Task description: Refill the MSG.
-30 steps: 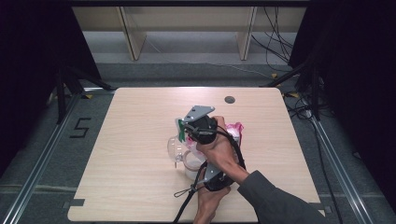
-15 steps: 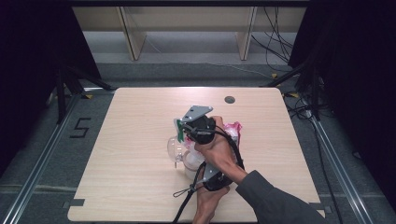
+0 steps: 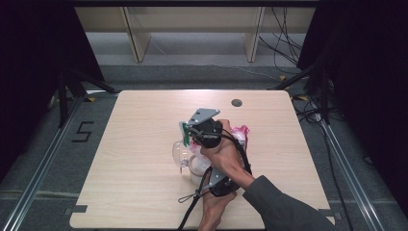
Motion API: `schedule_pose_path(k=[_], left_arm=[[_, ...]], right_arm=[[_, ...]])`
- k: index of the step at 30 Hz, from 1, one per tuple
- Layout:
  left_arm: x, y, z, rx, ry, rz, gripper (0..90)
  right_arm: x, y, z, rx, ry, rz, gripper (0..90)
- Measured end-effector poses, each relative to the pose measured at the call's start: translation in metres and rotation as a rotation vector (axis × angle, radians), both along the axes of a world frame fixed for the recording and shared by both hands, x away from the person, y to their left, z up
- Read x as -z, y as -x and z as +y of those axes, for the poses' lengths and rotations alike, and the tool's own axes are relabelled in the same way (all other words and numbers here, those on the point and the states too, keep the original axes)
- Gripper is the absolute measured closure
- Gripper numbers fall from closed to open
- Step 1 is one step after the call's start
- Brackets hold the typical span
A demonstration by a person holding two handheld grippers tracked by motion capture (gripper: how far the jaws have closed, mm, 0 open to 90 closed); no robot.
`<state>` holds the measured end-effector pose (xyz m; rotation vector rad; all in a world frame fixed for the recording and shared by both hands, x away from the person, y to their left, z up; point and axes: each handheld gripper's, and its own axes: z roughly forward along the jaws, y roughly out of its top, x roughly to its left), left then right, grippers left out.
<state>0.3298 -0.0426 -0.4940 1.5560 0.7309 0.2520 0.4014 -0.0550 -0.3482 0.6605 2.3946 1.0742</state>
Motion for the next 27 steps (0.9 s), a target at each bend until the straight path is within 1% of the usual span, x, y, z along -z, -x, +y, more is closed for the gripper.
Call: schedule_pose_path(k=[1, 2, 3, 5, 6, 8, 11, 13, 15, 16, 17, 18, 20, 21, 22, 24, 26, 27], left_arm=[[-0.0003, 0.0002, 0.0003, 0.003, -0.002, 0.002, 74.1], [0.0001, -0.0001, 0.0002, 0.002, -0.001, -0.003, 74.1], [-0.0003, -0.0002, 0.0013, 0.007, -0.012, 0.001, 74.1], [-0.0003, -0.0004, 0.0011, 0.004, -0.010, 0.002, 74.1], [-0.0004, -0.0004, 0.0009, 0.003, -0.006, 0.002, 74.1], [-0.0004, -0.0005, 0.0012, 0.003, -0.009, 0.001, 74.1], [-0.0006, -0.0004, 0.0009, 0.003, -0.006, 0.002, 74.1], [-0.0006, -0.0007, 0.0010, 0.003, -0.008, -0.003, 74.1], [-0.0006, -0.0005, 0.0009, 0.006, -0.008, 0.002, 74.1], [-0.0006, -0.0004, 0.0006, 0.004, -0.006, 0.002, 74.1], [-0.0003, -0.0008, 0.0002, -0.002, -0.003, -0.009, 74.1], [-0.0003, -0.0008, 0.0001, -0.002, -0.003, -0.010, 74.1], [-0.0003, -0.0008, 0.0004, -0.001, -0.006, -0.007, 74.1], [-0.0006, -0.0008, 0.0008, 0.000, -0.009, -0.005, 74.1], [-0.0010, -0.0027, 0.0029, -0.006, -0.036, -0.037, 74.1], [-0.0011, -0.0029, 0.0034, -0.004, -0.039, -0.040, 74.1], [-0.0011, -0.0029, 0.0044, 0.001, -0.048, -0.039, 74.0], [-0.0009, -0.0027, 0.0042, -0.001, -0.042, -0.038, 74.0]], right_arm=[[-0.0003, -0.0003, 0.0000, -0.010, 0.011, -0.004, 90.0], [-0.0004, 0.0003, 0.0005, -0.008, 0.008, 0.003, 90.0], [-0.0004, -0.0001, 0.0001, -0.008, 0.010, 0.001, 90.0], [-0.0007, 0.0005, 0.0001, 0.000, 0.008, 0.028, 90.0], [0.0001, -0.0002, 0.0006, -0.004, 0.005, 0.002, 90.0], [0.0001, 0.0000, 0.0011, -0.004, 0.005, -0.003, 90.0], [0.0003, 0.0005, 0.0012, 0.000, 0.000, 0.007, 90.0], [0.0005, -0.0005, 0.0012, -0.008, 0.009, -0.013, 90.0], [0.0005, 0.0003, 0.0012, -0.002, 0.002, 0.003, 90.0], [0.0006, 0.0002, 0.0011, -0.002, 0.001, 0.003, 90.0], [0.0006, -0.0006, 0.0008, -0.010, 0.011, -0.009, 90.0], [-0.0002, -0.0003, 0.0006, -0.021, 0.019, -0.001, 90.0], [-0.0001, -0.0005, 0.0006, -0.018, 0.015, 0.002, 90.0], [0.0007, -0.0008, 0.0012, -0.010, 0.005, -0.010, 90.0], [-0.0001, -0.0005, 0.0010, -0.015, 0.013, 0.005, 90.0], [0.0007, 0.0018, 0.0028, 0.003, 0.011, 0.029, 90.0], [0.0001, 0.0000, 0.0020, -0.012, 0.018, 0.017, 90.0], [0.0003, 0.0005, 0.0023, -0.006, 0.015, 0.022, 90.0]])
